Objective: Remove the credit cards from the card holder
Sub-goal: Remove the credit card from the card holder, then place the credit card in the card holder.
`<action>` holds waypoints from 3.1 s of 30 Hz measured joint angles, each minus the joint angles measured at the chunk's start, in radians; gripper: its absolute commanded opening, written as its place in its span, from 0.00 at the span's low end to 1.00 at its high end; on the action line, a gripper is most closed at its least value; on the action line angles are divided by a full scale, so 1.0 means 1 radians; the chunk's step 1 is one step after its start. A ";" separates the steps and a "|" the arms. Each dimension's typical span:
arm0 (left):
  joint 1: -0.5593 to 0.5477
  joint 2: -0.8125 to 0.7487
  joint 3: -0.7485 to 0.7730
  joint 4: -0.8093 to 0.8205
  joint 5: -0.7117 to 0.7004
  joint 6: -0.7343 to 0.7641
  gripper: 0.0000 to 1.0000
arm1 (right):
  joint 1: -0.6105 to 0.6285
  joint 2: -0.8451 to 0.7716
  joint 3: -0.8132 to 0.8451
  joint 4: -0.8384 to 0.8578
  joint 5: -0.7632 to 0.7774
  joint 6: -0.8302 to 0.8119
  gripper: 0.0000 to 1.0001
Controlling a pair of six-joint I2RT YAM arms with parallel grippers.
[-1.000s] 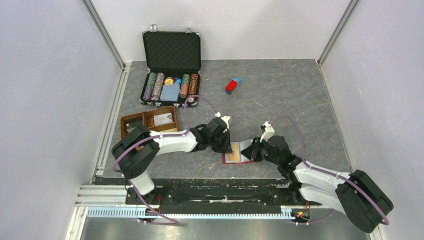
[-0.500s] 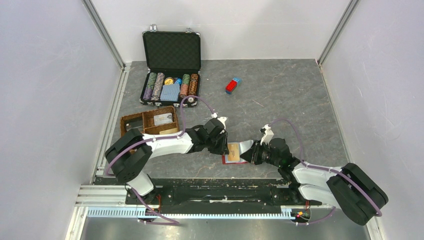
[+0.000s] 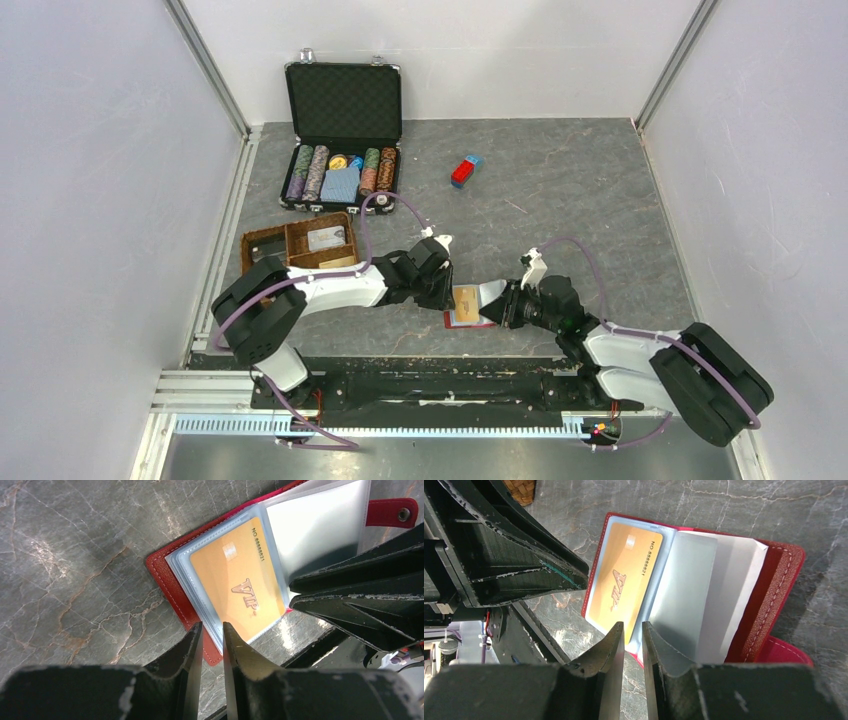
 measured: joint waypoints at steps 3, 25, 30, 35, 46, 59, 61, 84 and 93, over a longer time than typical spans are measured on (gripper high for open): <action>0.000 0.018 0.000 0.010 0.001 0.000 0.25 | 0.000 0.035 0.001 0.016 -0.005 0.002 0.22; 0.002 0.033 -0.026 0.072 0.008 0.000 0.24 | -0.010 0.162 -0.027 0.216 -0.057 0.073 0.00; 0.001 0.033 -0.026 0.073 0.006 0.000 0.25 | -0.031 0.144 -0.040 0.227 -0.075 0.085 0.00; 0.001 0.034 -0.026 0.074 0.006 0.000 0.25 | -0.054 0.123 -0.053 0.222 -0.088 0.085 0.00; 0.001 0.034 -0.026 0.072 0.002 0.000 0.28 | -0.126 -0.020 -0.054 0.076 -0.107 0.055 0.00; 0.001 0.027 0.029 -0.016 0.056 0.003 0.57 | -0.169 -0.306 0.004 -0.293 -0.069 -0.076 0.00; 0.001 0.009 0.053 -0.051 0.064 0.018 0.61 | -0.171 -0.320 0.029 -0.329 -0.071 -0.103 0.00; 0.089 -0.217 0.288 -0.423 0.200 0.351 0.73 | -0.177 -0.283 0.197 -0.380 -0.389 -0.266 0.00; 0.089 -0.205 0.348 -0.504 0.297 0.449 0.73 | -0.177 -0.294 0.182 -0.186 -0.586 -0.183 0.00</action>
